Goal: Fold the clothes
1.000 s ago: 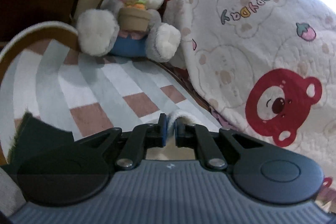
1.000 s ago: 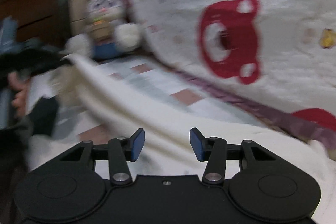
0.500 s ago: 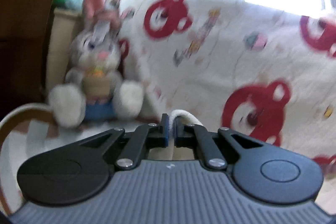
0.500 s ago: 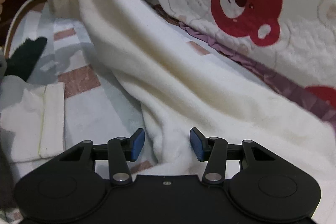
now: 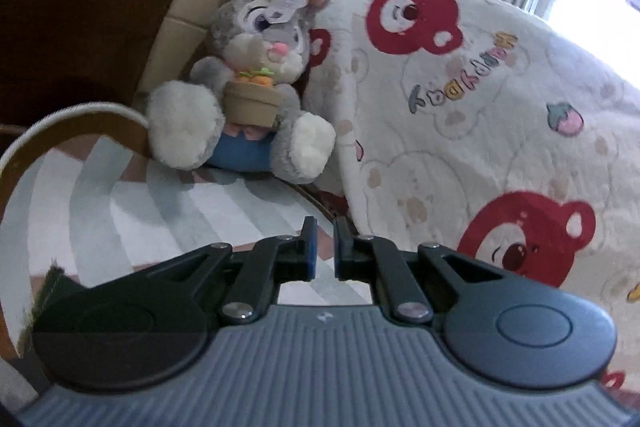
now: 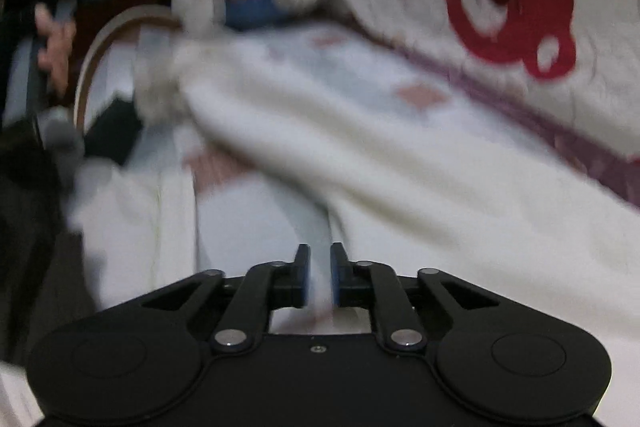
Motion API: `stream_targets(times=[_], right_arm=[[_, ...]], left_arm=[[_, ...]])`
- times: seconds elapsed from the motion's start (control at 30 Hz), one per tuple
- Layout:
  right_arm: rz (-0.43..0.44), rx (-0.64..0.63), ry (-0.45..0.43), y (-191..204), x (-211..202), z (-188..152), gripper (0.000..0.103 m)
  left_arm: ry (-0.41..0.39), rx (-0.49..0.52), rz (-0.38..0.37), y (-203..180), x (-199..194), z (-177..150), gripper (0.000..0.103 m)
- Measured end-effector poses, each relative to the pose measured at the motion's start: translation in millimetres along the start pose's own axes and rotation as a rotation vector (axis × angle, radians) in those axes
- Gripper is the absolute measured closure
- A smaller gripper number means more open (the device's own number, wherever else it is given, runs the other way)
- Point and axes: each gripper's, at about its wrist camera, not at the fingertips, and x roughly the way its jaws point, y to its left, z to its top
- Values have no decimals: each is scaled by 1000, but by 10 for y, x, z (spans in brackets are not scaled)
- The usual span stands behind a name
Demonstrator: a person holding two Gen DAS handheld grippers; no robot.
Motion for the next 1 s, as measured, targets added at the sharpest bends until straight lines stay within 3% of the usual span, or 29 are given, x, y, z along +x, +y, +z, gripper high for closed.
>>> stream_targets(times=[0.03,0.07,0.1,0.17,0.2,0.27,0.33,0.37,0.4,0.47,0.5,0.53,0.57,0.6,0.63,0.73,0.87,1.0], right_arm=[[-5,5,-36,74,15,61,58],[-2,-10,-60,168,47,110,53],[1,-25,-84,262,79,159,51],[19,-79,-104,443,163,259,51],[23,-133,-100,549,226,337,51],[11,-240,-82,687,344,519,51],[17,-310,-59,778,488,690,37],[26,-331,-44,807,570,772,35],[38,-351,-22,835,657,848,35],[74,-388,128,892,903,923,36],[31,-424,206,964,1057,926,37],[-14,-467,230,1011,1147,914,38],[-13,-442,221,951,1167,959,43],[-13,-417,211,890,1187,1004,81],[-13,-392,202,830,1207,1048,96],[-6,-304,174,629,1260,1183,96],[121,99,132,-81,1188,1305,96],[153,436,94,-623,1248,1134,96]], left_arm=[[23,-19,6,31,23,-3,97],[65,-34,11,60,62,-15,94],[122,-43,18,86,111,-31,92],[221,-53,46,135,190,-83,72],[242,-55,64,163,206,-113,68],[261,-57,95,208,230,-146,62],[251,-77,103,251,217,-140,59],[237,-98,103,284,199,-133,54],[223,-124,104,326,179,-126,53],[207,-166,90,410,153,-108,53],[208,-178,75,437,161,-95,53],[207,-189,65,459,165,-86,53],[199,-196,64,470,158,-83,53],[192,-200,65,479,154,-82,53],[190,-196,65,478,157,-82,54],[203,-166,57,440,180,-92,56],[233,-116,59,365,235,-128,56],[276,-113,49,359,297,-182,55]])
